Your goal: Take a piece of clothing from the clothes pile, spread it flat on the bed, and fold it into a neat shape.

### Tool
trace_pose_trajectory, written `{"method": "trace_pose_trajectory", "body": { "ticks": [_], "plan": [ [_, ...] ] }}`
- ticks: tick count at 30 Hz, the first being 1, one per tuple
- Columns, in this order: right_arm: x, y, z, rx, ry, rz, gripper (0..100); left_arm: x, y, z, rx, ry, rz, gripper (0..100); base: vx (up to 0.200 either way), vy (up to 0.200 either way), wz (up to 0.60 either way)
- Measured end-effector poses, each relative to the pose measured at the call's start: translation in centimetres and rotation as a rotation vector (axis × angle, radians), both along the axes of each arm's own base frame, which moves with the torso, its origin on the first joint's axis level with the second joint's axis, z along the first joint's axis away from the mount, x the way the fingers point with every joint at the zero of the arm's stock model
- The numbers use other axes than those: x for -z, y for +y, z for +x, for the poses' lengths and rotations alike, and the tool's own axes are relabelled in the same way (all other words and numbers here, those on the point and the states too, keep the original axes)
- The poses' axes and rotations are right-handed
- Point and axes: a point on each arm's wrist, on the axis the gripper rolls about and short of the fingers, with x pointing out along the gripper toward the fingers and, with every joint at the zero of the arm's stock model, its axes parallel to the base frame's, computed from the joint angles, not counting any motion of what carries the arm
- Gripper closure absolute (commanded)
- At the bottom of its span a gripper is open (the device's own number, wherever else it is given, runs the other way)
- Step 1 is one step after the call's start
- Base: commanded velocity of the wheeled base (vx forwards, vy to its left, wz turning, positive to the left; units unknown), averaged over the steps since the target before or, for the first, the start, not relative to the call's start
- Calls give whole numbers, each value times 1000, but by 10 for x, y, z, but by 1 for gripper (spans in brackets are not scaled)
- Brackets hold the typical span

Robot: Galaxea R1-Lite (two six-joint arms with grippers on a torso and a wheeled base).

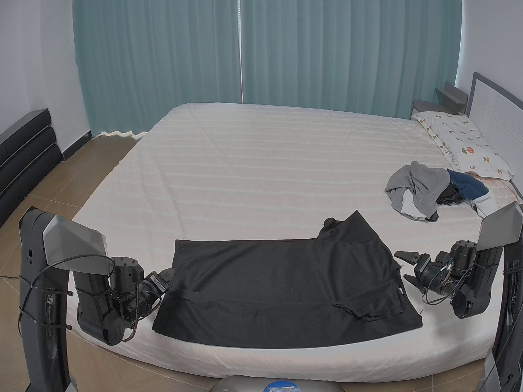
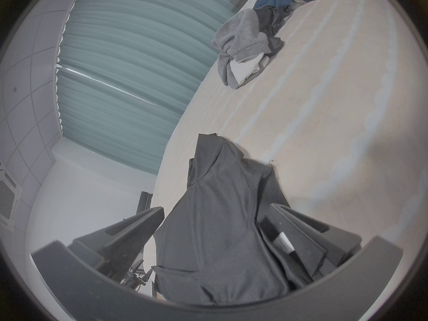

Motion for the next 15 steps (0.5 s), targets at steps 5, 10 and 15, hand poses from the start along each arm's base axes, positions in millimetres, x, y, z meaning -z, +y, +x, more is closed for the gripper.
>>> {"method": "trace_pose_trajectory", "body": {
  "ticks": [5,10,15],
  "plan": [
    [0,1,-1,-3,2,-3,0,0,0,0,0,1,-2,0,0,0,0],
    [0,1,-1,-4,1,-3,0,0,-1,-1,3,3,-6,0,0,0,0],
    [0,1,-1,-4,2,-3,0,0,-4,-1,12,1,-7,0,0,-160,0]
  ]
}}
